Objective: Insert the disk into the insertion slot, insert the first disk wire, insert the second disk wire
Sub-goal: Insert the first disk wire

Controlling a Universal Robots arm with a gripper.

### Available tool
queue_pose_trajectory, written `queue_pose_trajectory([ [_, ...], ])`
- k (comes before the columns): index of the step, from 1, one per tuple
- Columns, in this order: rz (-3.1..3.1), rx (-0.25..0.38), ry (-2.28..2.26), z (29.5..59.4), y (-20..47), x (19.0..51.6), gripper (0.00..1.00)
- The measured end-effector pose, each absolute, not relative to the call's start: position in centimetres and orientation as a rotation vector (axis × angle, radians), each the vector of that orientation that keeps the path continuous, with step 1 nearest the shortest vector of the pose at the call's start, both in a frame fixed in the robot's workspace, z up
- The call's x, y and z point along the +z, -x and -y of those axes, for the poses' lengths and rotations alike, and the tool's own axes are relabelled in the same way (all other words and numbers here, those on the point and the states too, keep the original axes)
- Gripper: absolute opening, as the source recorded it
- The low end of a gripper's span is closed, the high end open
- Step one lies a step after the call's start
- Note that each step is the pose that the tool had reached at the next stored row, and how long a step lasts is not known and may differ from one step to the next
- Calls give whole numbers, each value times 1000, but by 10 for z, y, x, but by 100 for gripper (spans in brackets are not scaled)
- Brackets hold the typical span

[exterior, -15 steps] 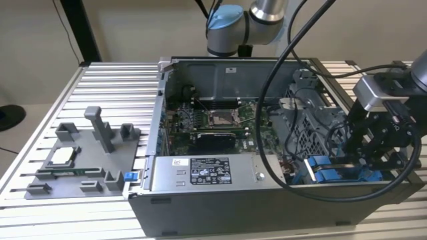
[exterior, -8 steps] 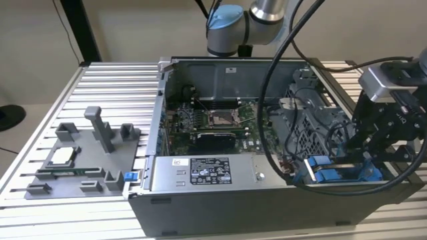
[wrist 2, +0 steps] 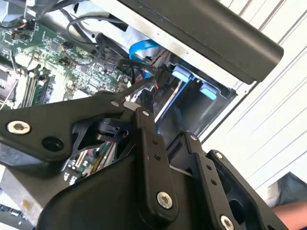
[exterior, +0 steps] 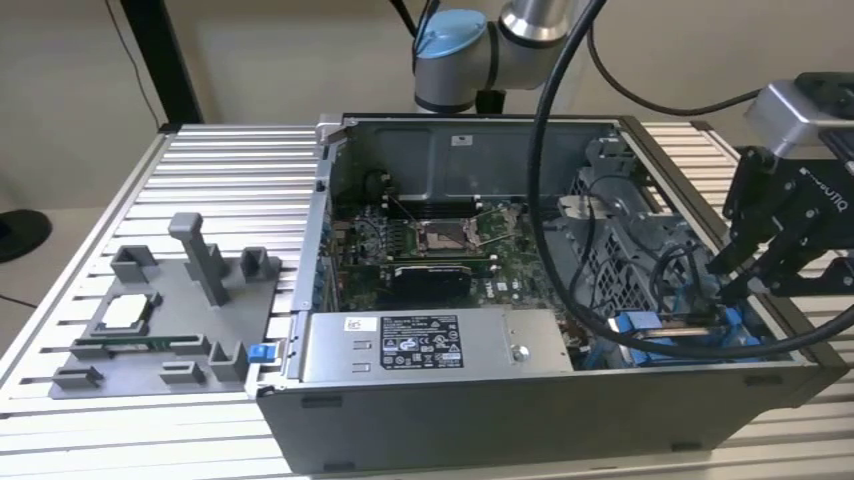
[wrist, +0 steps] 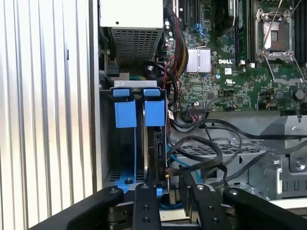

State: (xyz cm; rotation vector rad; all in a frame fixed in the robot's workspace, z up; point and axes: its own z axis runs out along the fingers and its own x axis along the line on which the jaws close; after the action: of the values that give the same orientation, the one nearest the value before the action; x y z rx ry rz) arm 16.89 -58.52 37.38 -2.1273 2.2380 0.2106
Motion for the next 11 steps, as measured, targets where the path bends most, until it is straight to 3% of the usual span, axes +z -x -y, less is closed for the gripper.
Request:
queue_pose_trajectory([
  [11,-2238,210,2128,585,-171,375,100],
])
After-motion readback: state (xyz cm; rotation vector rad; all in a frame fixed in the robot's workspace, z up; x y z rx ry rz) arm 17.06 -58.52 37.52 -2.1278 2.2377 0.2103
